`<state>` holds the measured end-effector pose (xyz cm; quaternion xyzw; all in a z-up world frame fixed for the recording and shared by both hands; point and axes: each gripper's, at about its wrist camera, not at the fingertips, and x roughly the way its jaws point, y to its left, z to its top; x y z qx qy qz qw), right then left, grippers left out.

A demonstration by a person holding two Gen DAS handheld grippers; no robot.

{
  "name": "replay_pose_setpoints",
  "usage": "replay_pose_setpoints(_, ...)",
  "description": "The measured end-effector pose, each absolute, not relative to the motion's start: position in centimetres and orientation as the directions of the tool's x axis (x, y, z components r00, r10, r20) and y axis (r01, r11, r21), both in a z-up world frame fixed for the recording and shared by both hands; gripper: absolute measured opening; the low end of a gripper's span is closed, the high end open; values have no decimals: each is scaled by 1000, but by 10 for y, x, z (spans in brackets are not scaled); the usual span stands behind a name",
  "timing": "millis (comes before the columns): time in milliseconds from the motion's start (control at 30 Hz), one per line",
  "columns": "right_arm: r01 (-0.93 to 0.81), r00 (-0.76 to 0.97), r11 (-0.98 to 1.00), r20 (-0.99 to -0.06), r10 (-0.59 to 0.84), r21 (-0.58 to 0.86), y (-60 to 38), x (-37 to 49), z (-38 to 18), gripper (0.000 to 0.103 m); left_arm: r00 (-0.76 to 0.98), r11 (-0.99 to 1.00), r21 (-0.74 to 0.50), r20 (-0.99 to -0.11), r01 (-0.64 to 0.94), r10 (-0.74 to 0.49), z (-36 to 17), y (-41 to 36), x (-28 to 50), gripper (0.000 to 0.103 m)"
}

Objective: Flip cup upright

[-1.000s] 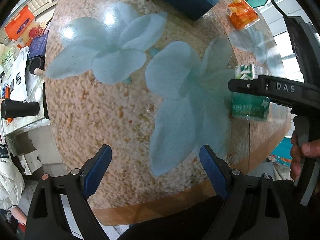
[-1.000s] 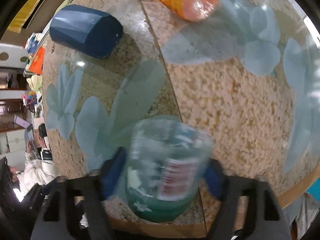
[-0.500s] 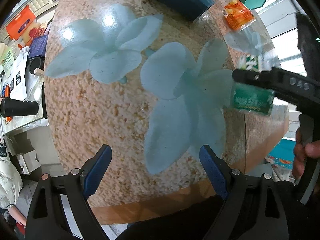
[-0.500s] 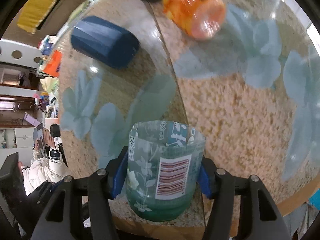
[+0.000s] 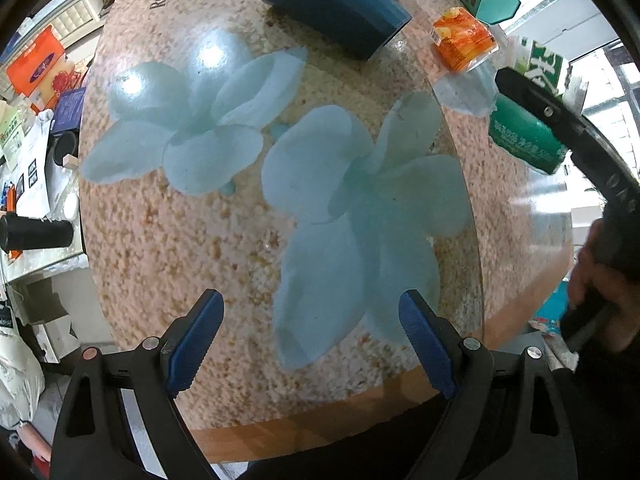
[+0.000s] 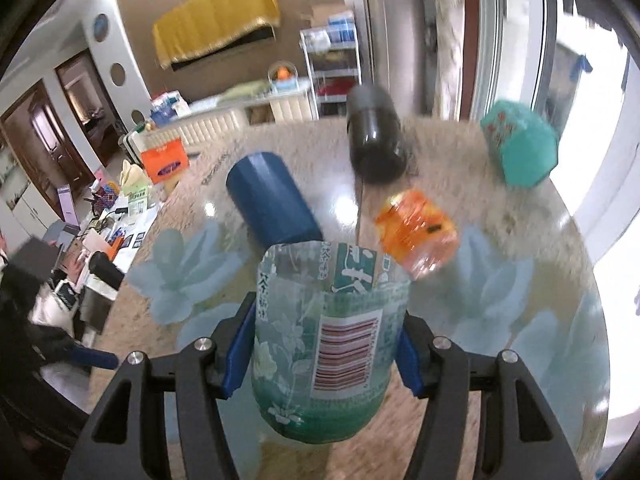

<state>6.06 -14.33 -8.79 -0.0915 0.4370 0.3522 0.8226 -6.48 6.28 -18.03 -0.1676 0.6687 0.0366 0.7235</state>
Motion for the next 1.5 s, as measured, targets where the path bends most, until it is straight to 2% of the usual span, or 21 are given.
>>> replay_pose_setpoints(133,-675,444,731,-735,512,102,-149,57,-114,58,108,953,-178,-982,-246,-156,-182,57,-55,91)
replay_pose_setpoints(333,-696,478,717,-722,501,37,-147,44,-144,59,72,956,-181,-983,-229,-169,-194,43,-42,91)
replay_pose_setpoints(567,-719,524,695,-679,514,-29,-155,29,-149,60,39,964,-171,-985,-202,-166,-205,24,-39,91)
replay_pose_setpoints(833,-722,506,692,-696,509,-18,-152,32,-155,61,25,967,-165,-986,-194,-163,-211,13,-37,91)
replay_pose_setpoints(867,-722,502,692,-700,508,-16,-151,32,-156,62,25,967,-167,-986,-193,-165,-211,20,-43,91)
replay_pose_setpoints(900,-722,499,692,-702,508,-13,-152,31,-157,69,26,967,-168,-986,-193,-166,-212,20,-42,91)
replay_pose_setpoints(933,-720,493,694,-708,506,-5,-151,32,-157,80,26,967,-167,-986,-190,-165,-212,20,-43,91)
replay_pose_setpoints(1067,-688,513,725,-697,501,14,-155,30,-147,91,34,975,-148,-989,-167,-145,-213,22,-49,91)
replay_pose_setpoints(1100,-683,515,730,-692,506,26,-157,30,-142,99,40,976,-143,-990,-164,-138,-212,23,-49,91)
replay_pose_setpoints(1133,-678,511,734,-684,521,52,-160,30,-132,103,44,976,-142,-990,-164,-137,-212,25,-50,92)
replay_pose_setpoints(1267,-670,497,734,-669,554,110,-166,32,-101,103,79,974,-137,-989,-181,-125,-205,34,-42,101)
replay_pose_setpoints(1500,-613,491,768,-673,553,183,-185,40,-46,103,204,978,-133,-974,-164,-98,-174,29,-19,103)
